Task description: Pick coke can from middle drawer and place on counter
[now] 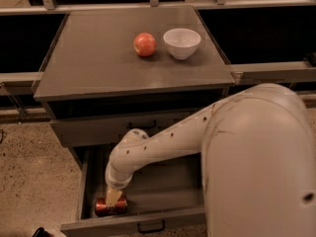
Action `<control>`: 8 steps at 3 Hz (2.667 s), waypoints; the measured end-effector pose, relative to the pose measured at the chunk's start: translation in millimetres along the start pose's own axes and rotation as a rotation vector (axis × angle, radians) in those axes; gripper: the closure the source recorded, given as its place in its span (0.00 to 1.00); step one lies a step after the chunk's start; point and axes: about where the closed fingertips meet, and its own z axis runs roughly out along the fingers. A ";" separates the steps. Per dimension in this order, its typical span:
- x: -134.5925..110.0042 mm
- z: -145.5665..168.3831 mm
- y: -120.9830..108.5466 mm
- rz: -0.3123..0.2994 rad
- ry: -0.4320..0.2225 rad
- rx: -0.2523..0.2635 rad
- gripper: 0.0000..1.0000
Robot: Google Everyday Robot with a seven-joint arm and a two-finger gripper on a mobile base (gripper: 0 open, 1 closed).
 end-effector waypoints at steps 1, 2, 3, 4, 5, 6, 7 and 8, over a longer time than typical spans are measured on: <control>-15.0 28.3 2.7 -0.019 -0.017 -0.010 0.35; -20.2 57.5 8.2 -0.043 -0.018 -0.032 0.37; -14.7 80.6 9.9 -0.049 -0.012 -0.048 0.37; -7.5 103.5 13.5 -0.048 -0.017 -0.068 0.38; 0.6 122.3 16.6 -0.049 -0.016 -0.083 0.38; 7.6 129.7 17.8 -0.048 -0.016 -0.083 0.55; 10.4 115.9 13.5 -0.063 -0.026 -0.048 0.86; 7.5 72.4 6.9 -0.118 -0.024 0.016 1.00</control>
Offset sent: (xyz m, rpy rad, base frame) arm -0.0137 0.0598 -0.0832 0.0045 0.0308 0.0925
